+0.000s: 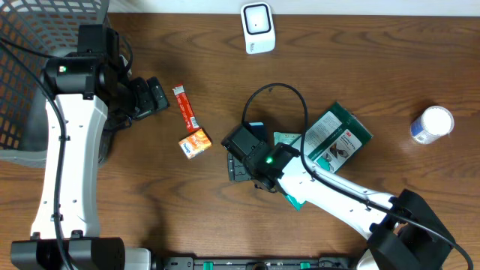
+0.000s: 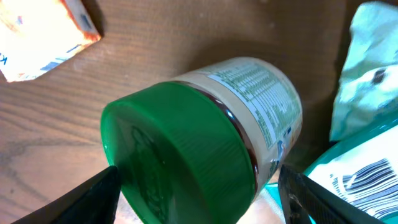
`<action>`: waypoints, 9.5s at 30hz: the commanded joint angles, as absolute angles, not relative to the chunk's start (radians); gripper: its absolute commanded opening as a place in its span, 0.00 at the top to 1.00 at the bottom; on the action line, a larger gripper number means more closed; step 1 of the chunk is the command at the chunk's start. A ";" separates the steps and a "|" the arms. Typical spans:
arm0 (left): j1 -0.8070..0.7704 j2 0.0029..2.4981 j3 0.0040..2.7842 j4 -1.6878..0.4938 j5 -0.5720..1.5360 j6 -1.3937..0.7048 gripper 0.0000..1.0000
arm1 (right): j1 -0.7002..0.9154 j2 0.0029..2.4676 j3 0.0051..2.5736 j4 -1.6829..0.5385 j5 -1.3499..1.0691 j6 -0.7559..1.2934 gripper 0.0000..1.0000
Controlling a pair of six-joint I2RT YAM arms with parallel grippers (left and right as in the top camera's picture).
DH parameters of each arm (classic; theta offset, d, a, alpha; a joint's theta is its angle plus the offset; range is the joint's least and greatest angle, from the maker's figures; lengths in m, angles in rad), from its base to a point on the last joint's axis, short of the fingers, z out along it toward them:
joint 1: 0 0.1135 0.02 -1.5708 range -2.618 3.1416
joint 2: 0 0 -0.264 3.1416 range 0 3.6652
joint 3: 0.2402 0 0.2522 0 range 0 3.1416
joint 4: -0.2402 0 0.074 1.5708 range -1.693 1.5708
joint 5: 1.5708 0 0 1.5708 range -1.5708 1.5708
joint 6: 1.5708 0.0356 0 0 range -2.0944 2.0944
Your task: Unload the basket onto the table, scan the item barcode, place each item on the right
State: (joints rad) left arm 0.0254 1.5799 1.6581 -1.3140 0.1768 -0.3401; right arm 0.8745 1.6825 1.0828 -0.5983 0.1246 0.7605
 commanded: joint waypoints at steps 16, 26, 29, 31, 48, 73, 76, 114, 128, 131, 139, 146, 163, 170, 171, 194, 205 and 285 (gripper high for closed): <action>0.026 1.564 1.653 -1.320 0.171 -0.345 0.00 | 0.710 1.687 1.149 -0.569 0.035 0.532 0.20; 0.026 1.564 1.653 -1.320 0.171 -0.345 0.00 | 0.616 1.687 1.168 -0.613 -0.035 0.471 0.18; 0.026 1.564 1.653 -1.318 0.171 -0.345 0.00 | 0.590 1.687 1.198 -0.661 -0.119 0.451 0.22; 0.026 1.564 1.653 -1.317 0.171 -0.345 0.00 | 0.580 1.687 1.246 -0.725 -0.133 0.451 0.22; 0.026 1.564 1.653 -1.317 0.171 -0.345 0.00 | 0.676 1.745 1.392 -0.905 0.018 0.482 0.01; 0.026 1.564 1.653 -1.320 0.171 -0.345 0.00 | 0.735 1.870 1.462 -0.893 0.107 0.180 0.39; 0.026 1.564 1.653 -1.320 0.171 -0.345 0.00 | 0.737 1.870 1.472 -0.847 0.107 0.075 0.41; 0.026 1.564 1.653 -1.312 0.171 -0.345 0.00 | 0.710 1.650 1.637 -0.781 0.102 0.185 0.01; 0.026 1.564 1.653 -1.302 0.171 -0.345 0.00 | 0.736 1.815 1.624 -0.927 0.217 0.719 0.12; 0.026 1.564 1.653 -1.310 0.171 -0.345 0.00 | 0.744 1.890 1.624 -0.916 0.220 0.722 0.01; 0.026 1.564 1.653 -1.316 0.171 -0.345 0.00 | 0.761 2.050 1.624 -0.916 0.169 0.722 0.01; 0.026 1.564 1.653 -1.316 0.171 -0.345 0.00 | 0.754 2.074 1.624 -0.915 0.168 0.691 0.10; 0.026 1.564 1.653 -1.316 0.171 -0.345 0.00 | 0.738 2.070 1.625 -0.904 0.219 0.220 0.31; 0.026 1.564 1.653 -1.316 0.171 -0.345 0.00 | 0.738 2.069 1.631 -0.897 0.331 0.125 0.35; 0.026 1.564 1.653 -1.316 0.171 -0.345 0.00 | 0.738 2.069 1.634 -0.894 0.345 0.103 0.33; 0.026 1.564 1.653 -1.320 0.171 -0.345 0.00 | 0.664 2.066 1.922 -1.040 0.047 0.366 0.01; 0.026 1.564 1.653 -1.321 0.171 -0.345 0.00 | 0.646 2.067 1.874 -1.125 0.085 0.622 0.01; 0.026 1.564 1.653 -1.320 0.171 -0.345 0.01 | 0.546 2.066 2.283 -1.195 0.113 0.065 0.53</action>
State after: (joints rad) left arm 0.0254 1.5799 1.6581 -1.3159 0.1764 -0.3401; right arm 0.5793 2.0769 2.2154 -1.2209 0.0719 0.1200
